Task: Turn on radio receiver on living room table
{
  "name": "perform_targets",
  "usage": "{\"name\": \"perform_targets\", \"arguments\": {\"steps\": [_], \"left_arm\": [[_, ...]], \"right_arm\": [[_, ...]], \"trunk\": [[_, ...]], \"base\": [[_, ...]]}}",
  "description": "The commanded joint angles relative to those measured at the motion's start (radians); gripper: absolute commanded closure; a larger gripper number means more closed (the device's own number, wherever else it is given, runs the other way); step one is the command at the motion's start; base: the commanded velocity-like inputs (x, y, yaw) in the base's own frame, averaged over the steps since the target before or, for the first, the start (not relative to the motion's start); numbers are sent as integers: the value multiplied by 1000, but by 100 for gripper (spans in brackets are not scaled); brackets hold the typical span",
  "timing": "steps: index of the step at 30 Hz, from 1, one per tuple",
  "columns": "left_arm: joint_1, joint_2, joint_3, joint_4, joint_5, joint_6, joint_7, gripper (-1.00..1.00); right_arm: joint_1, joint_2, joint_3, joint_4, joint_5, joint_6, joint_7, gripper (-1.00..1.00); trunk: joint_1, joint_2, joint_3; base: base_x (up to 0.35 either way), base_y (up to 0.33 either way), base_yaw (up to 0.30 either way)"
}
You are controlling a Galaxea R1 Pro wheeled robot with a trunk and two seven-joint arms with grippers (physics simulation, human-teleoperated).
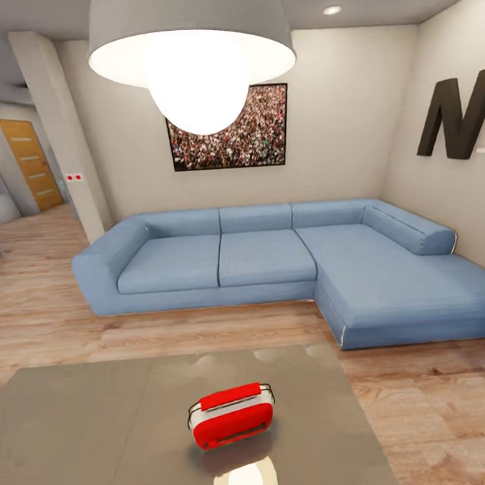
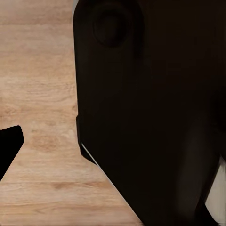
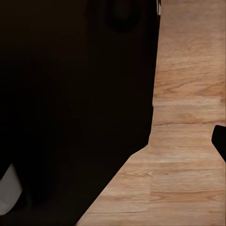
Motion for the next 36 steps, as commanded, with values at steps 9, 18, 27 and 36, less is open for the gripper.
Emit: {"name": "perform_targets", "arguments": {"steps": [9, 18, 27, 36], "left_arm": [[0, 0, 0, 0, 0, 0, -1, -100], [0, 0, 0, 0, 0, 0, -1, -100], [0, -3, 0, 0, 0, 0, 1, -100], [0, -3, 0, 0, 0, 0, 2, -100]], "right_arm": [[0, 0, 0, 0, 0, 0, 0, -100], [0, 0, -1, 0, -1, 0, 0, -100], [0, 1, 1, 0, -1, 0, 0, -100], [0, -1, 3, 0, -1, 1, 0, -100]], "trunk": [[-23, 42, 4], [-23, 42, -10], [-23, 42, -25], [-23, 42, -39]], "base": [[0, 0, 0], [0, 0, 0], [0, 0, 0], [0, 0, 0]]}}
